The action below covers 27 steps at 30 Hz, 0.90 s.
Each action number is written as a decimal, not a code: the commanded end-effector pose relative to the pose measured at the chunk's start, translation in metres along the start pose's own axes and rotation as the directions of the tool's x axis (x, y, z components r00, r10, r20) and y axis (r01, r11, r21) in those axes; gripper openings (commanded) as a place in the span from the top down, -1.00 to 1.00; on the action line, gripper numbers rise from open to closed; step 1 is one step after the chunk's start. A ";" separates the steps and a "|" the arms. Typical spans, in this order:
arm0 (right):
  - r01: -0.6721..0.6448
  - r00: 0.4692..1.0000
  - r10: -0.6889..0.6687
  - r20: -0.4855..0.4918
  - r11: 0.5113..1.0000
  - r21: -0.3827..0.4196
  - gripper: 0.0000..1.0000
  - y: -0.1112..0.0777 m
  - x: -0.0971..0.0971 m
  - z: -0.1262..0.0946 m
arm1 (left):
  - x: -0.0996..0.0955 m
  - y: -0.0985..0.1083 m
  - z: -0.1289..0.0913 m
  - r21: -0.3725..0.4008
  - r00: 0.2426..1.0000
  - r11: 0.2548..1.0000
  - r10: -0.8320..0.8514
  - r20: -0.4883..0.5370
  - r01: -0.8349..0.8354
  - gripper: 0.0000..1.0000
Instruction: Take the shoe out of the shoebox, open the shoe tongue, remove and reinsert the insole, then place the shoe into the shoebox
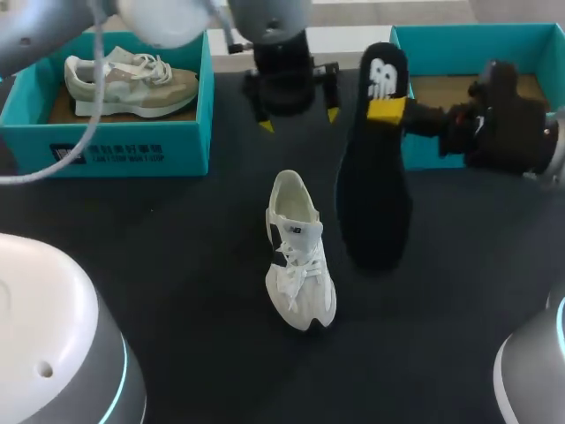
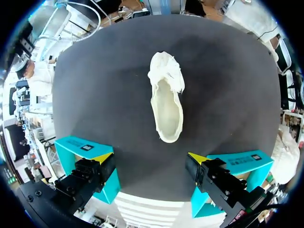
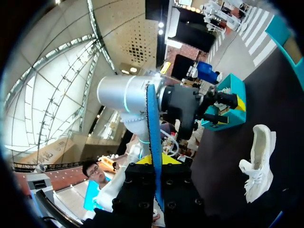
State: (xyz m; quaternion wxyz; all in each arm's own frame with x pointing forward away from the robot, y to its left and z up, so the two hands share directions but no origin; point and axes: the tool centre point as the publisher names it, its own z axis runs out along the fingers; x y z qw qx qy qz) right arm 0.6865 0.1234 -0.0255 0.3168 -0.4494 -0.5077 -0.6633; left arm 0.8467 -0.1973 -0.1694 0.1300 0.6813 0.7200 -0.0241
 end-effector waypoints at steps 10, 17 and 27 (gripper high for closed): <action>-0.048 0.996 0.049 0.078 0.999 -0.019 1.00 0.036 -0.031 0.004 | 0.036 -0.015 -0.026 -0.008 0.919 0.996 0.088 0.384 -0.092 -1.00; -0.048 0.996 0.049 0.078 0.999 -0.019 1.00 0.036 -0.031 0.004 | 0.036 -0.015 -0.026 -0.008 0.919 0.996 0.088 0.384 -0.092 -1.00; -0.048 0.996 0.049 0.078 0.999 -0.019 1.00 0.036 -0.031 0.004 | 0.036 -0.016 -0.026 0.010 0.882 0.997 0.065 0.466 -0.079 -1.00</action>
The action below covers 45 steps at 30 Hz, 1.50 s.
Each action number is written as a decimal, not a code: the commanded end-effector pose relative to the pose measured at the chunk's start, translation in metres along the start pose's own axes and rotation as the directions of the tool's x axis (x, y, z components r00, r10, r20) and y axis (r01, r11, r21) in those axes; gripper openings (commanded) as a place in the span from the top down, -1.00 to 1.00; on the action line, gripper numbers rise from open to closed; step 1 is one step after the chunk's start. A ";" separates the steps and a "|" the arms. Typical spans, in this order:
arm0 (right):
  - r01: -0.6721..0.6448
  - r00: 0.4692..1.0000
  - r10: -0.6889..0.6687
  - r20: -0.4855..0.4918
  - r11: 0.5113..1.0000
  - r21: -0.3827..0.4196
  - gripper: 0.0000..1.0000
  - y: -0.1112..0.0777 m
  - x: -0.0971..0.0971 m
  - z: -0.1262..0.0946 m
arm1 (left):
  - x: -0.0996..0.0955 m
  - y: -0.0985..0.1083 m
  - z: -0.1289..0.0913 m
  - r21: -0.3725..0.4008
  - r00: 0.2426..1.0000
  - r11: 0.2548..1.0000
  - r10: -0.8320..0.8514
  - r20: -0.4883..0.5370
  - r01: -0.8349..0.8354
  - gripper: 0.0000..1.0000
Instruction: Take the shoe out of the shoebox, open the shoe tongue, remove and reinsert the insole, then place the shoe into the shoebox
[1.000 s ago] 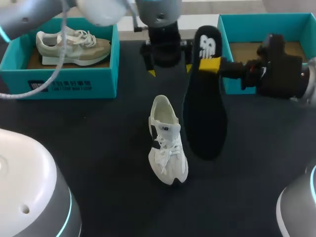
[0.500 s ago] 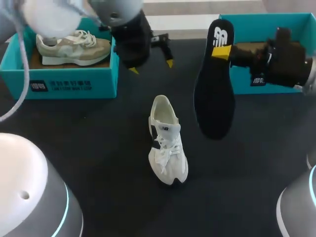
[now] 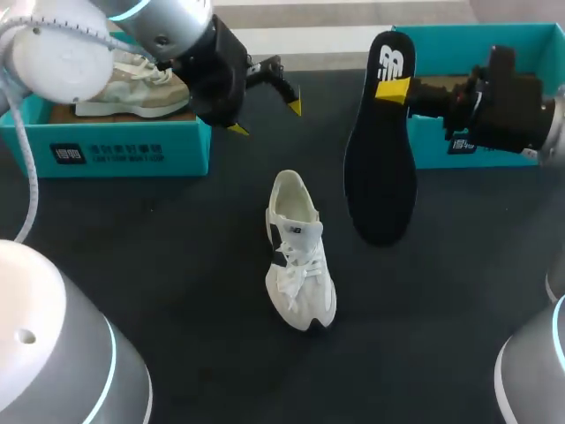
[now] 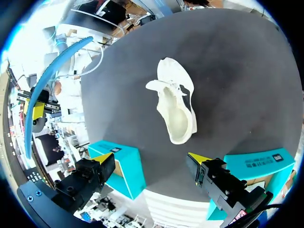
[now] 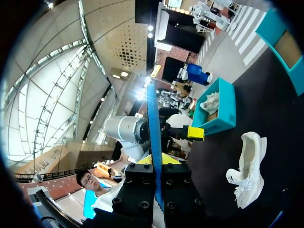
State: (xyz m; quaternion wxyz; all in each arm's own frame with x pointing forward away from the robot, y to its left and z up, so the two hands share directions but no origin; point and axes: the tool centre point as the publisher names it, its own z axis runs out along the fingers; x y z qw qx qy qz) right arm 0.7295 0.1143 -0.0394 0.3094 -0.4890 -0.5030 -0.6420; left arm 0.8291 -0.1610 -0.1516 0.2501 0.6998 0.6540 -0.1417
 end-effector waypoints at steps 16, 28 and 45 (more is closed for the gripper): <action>-0.225 0.969 0.230 0.092 0.973 -0.056 1.00 0.056 -0.035 0.022 | -0.015 -0.001 -0.036 -0.061 0.748 0.996 -0.014 0.663 0.072 -1.00; -0.233 0.957 0.254 0.142 0.961 -0.151 1.00 0.077 -0.053 0.028 | -0.039 -0.008 -0.050 -0.047 0.668 0.997 -0.006 0.744 0.061 -1.00; -0.266 0.946 0.290 0.143 0.950 -0.161 1.00 0.079 -0.058 0.030 | -0.041 -0.009 -0.052 -0.045 0.670 0.997 -0.006 0.743 0.059 -1.00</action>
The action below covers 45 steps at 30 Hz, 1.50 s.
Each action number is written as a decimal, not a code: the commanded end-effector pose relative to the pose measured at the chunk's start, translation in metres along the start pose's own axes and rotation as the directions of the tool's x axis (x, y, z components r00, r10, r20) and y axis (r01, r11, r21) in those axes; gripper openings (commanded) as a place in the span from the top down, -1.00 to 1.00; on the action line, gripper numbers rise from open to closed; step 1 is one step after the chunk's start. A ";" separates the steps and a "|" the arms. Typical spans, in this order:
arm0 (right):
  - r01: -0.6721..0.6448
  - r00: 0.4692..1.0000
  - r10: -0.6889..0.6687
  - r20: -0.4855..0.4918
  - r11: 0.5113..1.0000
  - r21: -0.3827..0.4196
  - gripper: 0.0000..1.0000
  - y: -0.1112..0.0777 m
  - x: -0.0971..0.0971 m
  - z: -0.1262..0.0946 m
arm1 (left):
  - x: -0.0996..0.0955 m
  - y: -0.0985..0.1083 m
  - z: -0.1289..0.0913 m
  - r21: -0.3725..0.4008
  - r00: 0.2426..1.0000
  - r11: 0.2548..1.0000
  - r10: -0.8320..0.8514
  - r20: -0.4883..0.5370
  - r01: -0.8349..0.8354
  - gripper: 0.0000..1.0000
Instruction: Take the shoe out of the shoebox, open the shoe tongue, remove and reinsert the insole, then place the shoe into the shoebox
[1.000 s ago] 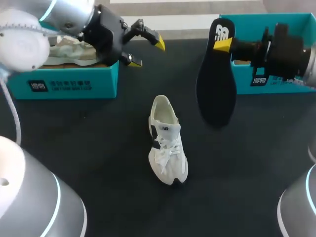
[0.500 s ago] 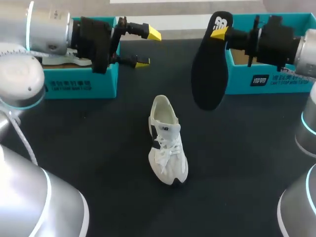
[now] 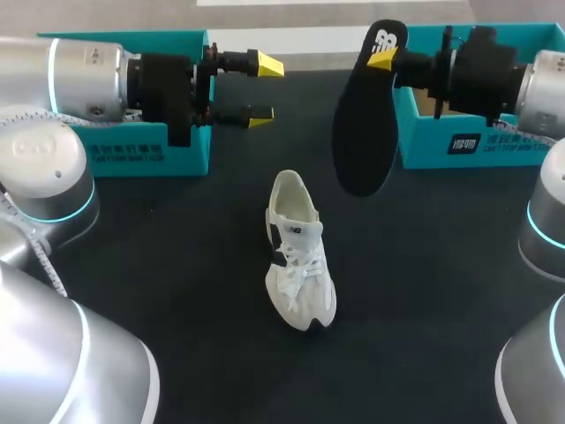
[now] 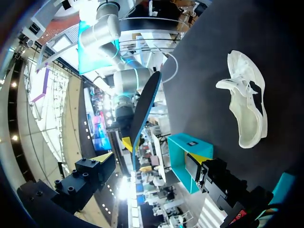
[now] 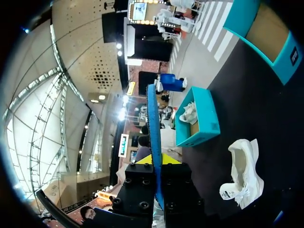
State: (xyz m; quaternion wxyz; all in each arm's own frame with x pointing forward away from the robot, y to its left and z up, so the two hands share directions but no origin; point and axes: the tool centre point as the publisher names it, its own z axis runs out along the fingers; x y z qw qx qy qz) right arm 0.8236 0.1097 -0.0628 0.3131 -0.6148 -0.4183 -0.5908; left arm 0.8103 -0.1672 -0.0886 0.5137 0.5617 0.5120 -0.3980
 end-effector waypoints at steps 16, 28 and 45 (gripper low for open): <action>-0.168 0.980 0.148 0.130 0.973 0.160 1.00 0.007 -0.026 0.059 | 0.014 -0.026 0.006 0.072 0.997 0.996 -0.059 0.045 0.056 -1.00; -0.225 0.972 0.202 0.117 0.944 0.242 1.00 -0.005 -0.026 0.099 | 0.022 -0.033 0.031 0.090 0.995 0.995 -0.057 0.079 0.049 -0.51; -0.265 0.963 0.239 0.125 0.929 0.260 1.00 -0.016 -0.032 0.101 | 0.022 -0.031 0.050 0.075 0.990 0.996 -0.059 0.125 0.050 0.33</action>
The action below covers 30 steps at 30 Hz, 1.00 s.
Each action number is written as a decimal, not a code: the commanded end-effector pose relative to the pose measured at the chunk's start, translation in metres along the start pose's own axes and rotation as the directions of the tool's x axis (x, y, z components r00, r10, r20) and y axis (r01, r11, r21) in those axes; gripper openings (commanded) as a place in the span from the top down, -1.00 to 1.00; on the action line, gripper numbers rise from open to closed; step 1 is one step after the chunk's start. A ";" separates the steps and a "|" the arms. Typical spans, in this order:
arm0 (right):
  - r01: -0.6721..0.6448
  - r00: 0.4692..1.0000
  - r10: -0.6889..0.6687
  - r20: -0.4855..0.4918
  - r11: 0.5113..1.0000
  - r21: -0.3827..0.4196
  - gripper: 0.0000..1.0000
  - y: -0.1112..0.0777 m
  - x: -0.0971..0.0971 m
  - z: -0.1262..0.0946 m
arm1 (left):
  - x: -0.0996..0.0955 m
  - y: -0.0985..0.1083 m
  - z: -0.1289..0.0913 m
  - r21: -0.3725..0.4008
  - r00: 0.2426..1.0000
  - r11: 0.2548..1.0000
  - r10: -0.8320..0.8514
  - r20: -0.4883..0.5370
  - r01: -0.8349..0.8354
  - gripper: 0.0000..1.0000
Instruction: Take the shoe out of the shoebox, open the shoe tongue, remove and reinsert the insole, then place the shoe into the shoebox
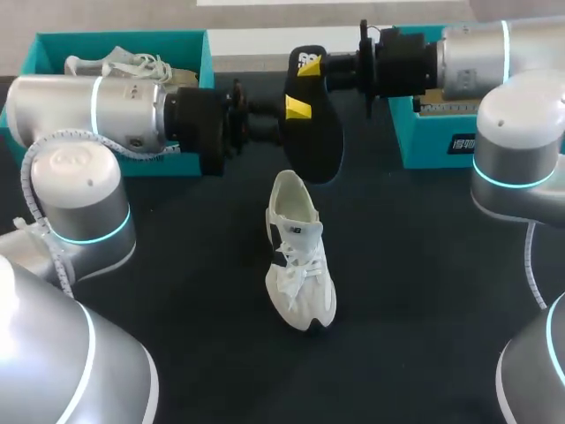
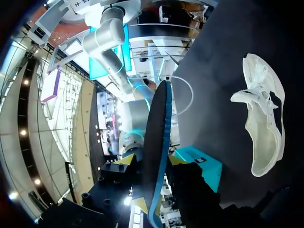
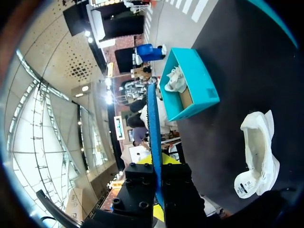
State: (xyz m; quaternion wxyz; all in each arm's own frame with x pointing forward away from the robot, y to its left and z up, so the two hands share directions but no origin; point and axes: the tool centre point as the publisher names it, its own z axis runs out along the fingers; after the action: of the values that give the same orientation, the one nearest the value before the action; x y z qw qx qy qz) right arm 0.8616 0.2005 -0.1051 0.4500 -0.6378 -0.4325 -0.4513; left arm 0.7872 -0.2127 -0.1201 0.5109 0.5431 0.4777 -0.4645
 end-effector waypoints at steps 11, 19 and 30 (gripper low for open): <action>-0.037 0.999 0.036 -0.036 0.999 -0.012 1.00 -0.009 -0.005 0.009 | 0.003 0.005 0.001 -0.037 0.999 0.999 -0.011 0.036 0.013 1.00; -0.044 0.998 0.041 -0.041 0.997 -0.057 0.30 -0.008 -0.008 0.003 | 0.004 0.004 -0.003 -0.024 0.999 1.000 -0.016 0.037 0.017 1.00; 0.148 0.988 -0.150 -0.024 0.987 -0.061 -1.00 -0.023 -0.026 -0.046 | 0.003 -0.004 -0.028 0.034 0.999 0.998 -0.049 0.023 0.048 1.00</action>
State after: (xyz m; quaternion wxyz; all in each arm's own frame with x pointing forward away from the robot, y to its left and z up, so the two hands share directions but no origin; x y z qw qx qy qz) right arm 0.8402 0.1863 -0.1192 0.3968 -0.6273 -0.4484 -0.4980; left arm 0.7858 -0.1990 -0.1236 0.5052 0.5272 0.4795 -0.4868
